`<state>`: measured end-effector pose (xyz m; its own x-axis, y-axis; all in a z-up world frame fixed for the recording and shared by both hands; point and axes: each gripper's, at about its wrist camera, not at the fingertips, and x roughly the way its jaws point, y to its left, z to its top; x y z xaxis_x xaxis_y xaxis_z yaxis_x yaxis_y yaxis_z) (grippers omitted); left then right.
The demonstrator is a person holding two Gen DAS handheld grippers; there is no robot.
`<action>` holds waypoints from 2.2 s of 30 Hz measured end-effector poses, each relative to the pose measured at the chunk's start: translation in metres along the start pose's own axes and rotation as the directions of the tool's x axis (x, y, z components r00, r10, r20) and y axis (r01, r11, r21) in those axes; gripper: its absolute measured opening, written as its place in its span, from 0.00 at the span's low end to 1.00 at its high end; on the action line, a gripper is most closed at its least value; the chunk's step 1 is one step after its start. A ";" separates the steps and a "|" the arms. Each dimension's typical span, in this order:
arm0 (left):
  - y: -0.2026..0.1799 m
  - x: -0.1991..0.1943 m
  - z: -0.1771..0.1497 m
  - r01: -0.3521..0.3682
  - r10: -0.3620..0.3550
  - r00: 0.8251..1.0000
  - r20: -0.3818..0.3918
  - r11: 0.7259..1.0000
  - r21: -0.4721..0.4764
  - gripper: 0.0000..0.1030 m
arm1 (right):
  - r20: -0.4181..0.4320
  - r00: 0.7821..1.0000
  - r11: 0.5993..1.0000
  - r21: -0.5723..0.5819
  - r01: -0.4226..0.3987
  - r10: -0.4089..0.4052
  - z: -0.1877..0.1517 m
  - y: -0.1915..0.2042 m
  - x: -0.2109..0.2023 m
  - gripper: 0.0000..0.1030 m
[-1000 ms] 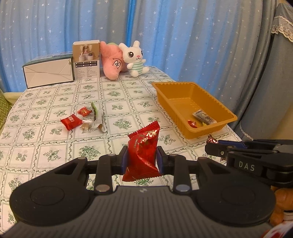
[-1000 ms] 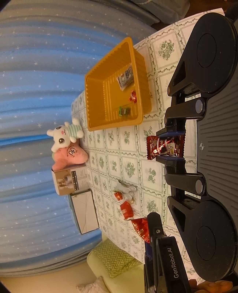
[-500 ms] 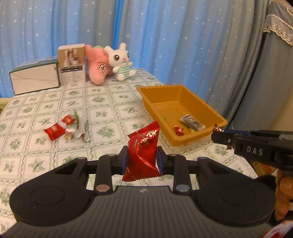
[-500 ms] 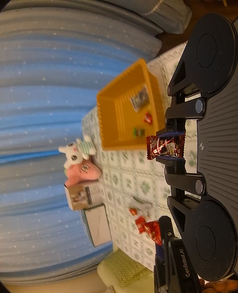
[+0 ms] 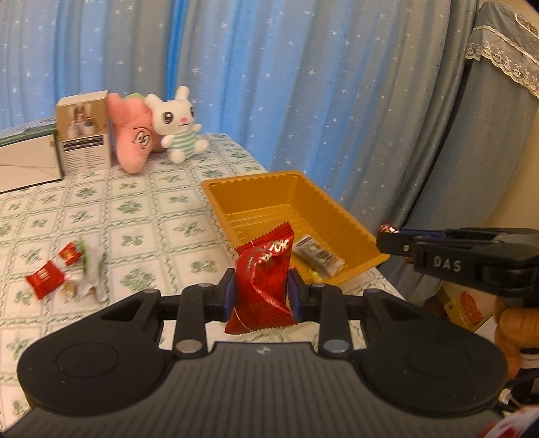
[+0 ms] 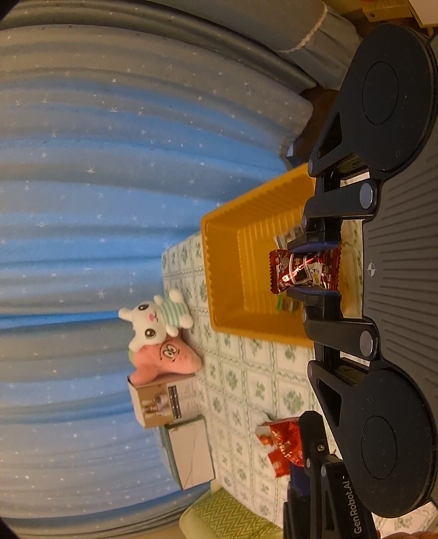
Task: Organize snacks
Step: 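Carry the chocolate bar and red pouch over the orange tray with both grippers, then open the left gripper to drop the pouch while the right drops the chocolate bar, then withdraw both open grippers from the tray toward the remaining snacks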
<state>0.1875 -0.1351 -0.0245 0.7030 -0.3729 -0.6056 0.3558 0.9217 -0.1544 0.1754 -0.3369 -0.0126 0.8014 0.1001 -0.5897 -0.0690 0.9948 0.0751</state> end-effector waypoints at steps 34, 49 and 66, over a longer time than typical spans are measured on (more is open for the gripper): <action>-0.007 0.154 0.042 0.082 -0.068 0.989 -0.128 0.992 0.101 0.39 | -0.092 0.996 0.997 0.078 0.002 0.005 0.030 -0.063 0.121 0.21; 0.012 0.123 0.039 -0.012 0.015 0.999 -0.036 0.996 0.085 0.68 | -0.096 0.993 0.992 0.111 -0.056 0.067 0.033 -0.056 0.124 0.21; 0.033 0.069 0.013 -0.082 0.084 0.996 -0.034 0.995 0.053 0.70 | -0.065 0.992 0.981 0.170 -0.092 0.104 0.038 -0.046 0.092 0.42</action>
<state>0.2557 -0.1319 -0.0614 0.7093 -0.2901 -0.6424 0.3288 0.9423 -0.0626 0.2744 -0.3744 -0.0395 0.7498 0.2041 -0.6294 -0.0403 0.9635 0.2645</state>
